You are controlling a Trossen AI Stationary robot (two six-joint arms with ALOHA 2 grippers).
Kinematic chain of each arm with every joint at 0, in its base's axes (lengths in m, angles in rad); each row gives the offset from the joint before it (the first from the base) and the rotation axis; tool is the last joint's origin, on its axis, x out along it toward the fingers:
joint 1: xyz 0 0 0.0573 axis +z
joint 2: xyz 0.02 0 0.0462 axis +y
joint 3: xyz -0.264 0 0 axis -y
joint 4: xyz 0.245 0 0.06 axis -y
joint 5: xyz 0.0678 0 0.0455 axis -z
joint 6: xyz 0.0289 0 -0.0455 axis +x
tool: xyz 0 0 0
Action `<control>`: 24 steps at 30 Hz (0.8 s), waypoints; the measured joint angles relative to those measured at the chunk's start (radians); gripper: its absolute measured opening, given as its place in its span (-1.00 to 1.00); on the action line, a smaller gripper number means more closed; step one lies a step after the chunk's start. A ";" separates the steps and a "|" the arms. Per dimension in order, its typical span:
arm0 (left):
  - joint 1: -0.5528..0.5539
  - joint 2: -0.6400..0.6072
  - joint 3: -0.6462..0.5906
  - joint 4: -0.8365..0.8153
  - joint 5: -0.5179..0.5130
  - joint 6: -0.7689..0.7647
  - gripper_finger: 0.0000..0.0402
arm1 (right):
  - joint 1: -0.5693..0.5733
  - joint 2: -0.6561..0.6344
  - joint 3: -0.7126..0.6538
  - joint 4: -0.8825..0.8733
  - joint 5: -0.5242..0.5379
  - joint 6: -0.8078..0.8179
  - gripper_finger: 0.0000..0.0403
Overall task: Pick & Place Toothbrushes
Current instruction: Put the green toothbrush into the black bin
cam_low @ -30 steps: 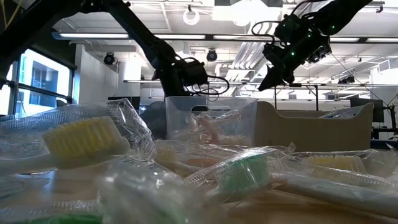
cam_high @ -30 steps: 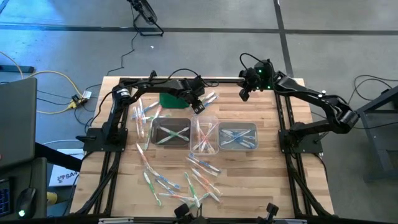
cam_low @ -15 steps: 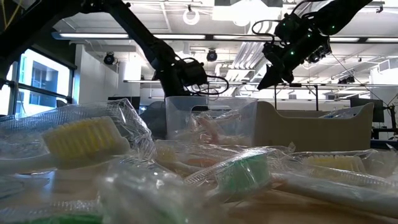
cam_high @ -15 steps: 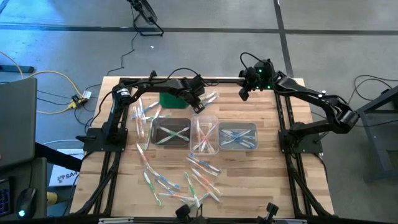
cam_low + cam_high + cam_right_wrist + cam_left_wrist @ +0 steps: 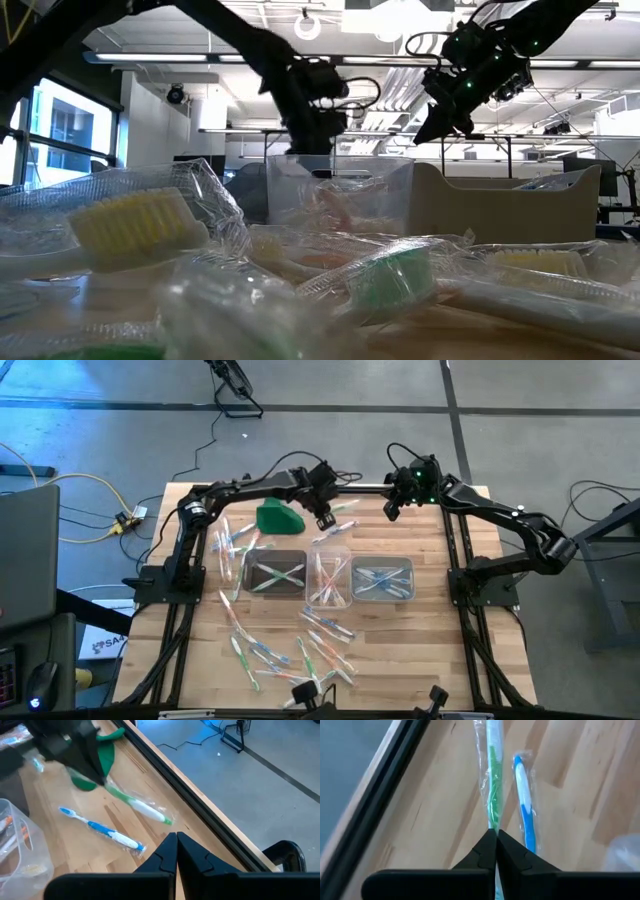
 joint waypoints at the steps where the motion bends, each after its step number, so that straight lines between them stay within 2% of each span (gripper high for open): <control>1: -0.001 0.000 0.026 -0.051 -0.010 0.015 -1.00 | 0.000 0.000 0.000 0.000 0.001 0.000 -0.99; 7: -0.001 0.000 0.152 -0.277 -0.053 0.039 -1.00 | 0.000 0.000 0.000 0.008 0.001 -0.003 -0.99; 12: -0.001 -0.001 0.207 -0.333 -0.078 0.054 -1.00 | 0.000 0.000 0.000 0.028 0.001 -0.003 -0.99; 15: -0.002 -0.001 0.210 -0.335 -0.079 0.100 -1.00 | 0.000 0.000 0.000 0.036 0.002 -0.012 -0.99; 19: -0.001 -0.019 0.201 -0.371 -0.073 0.090 -1.00 | 0.000 0.000 0.000 0.035 0.001 -0.014 -0.99; 24: -0.002 -0.100 0.110 -0.342 -0.071 0.056 -1.00 | 0.000 0.000 0.000 0.035 0.002 -0.013 -0.99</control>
